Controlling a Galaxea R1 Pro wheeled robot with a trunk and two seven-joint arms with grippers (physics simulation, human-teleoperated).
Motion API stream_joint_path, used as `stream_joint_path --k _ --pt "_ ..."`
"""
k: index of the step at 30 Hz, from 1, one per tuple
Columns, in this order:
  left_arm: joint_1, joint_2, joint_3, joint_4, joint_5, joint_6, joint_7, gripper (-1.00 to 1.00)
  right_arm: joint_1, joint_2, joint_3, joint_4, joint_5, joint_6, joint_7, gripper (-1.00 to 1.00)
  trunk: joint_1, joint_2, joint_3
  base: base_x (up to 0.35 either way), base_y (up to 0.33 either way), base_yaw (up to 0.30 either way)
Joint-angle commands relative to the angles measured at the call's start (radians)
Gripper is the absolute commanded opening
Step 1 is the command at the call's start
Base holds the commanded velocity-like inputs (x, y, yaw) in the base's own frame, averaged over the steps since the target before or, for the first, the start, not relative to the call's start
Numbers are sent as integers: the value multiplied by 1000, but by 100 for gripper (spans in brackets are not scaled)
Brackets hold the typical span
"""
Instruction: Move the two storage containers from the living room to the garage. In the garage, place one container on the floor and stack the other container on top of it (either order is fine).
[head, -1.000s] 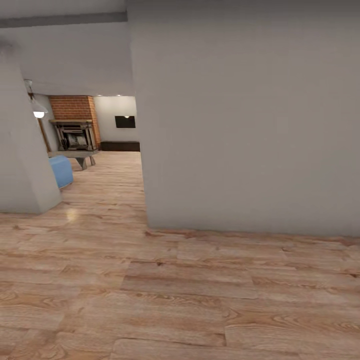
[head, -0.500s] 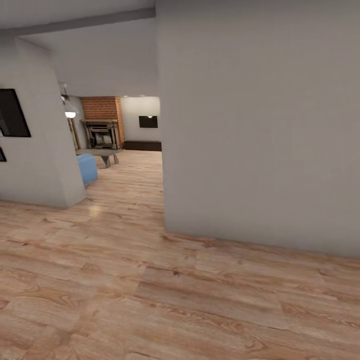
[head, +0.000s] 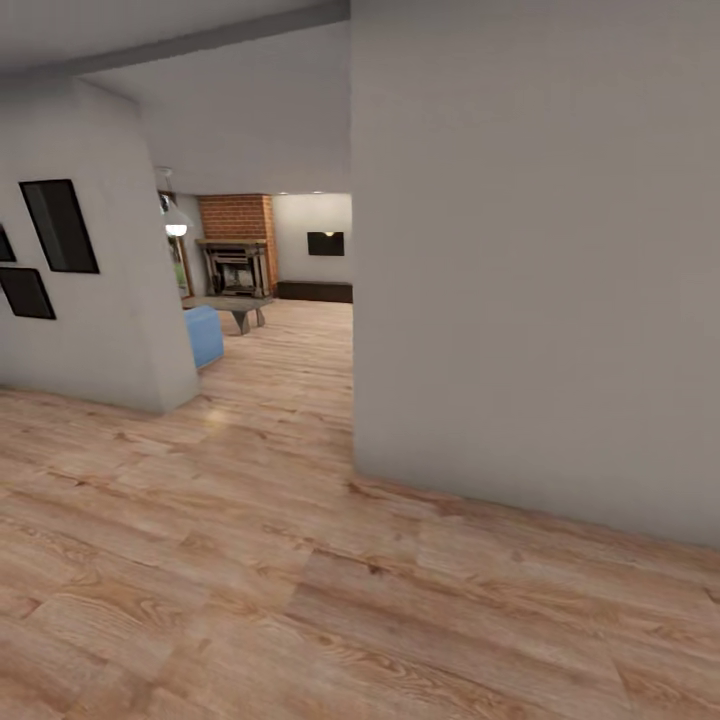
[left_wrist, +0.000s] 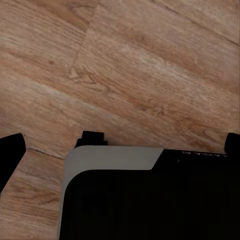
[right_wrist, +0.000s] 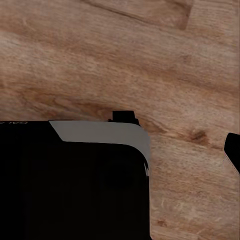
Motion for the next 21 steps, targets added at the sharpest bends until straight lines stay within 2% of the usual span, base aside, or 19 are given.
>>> stream_joint_path --k 1,16,21 --pt "-1 0 -1 1 10 -2 -6 100 -1 1 8 3 -6 -5 0 100 1 -1 -1 322 0 6" --pt "-1 0 -1 1 10 -3 -6 100 -1 1 8 3 -6 -5 0 100 1 -1 -1 322 0 1" --pt "-1 0 -1 1 10 -3 -6 100 -1 1 8 3 -6 -5 0 100 1 -1 -1 322 0 176"
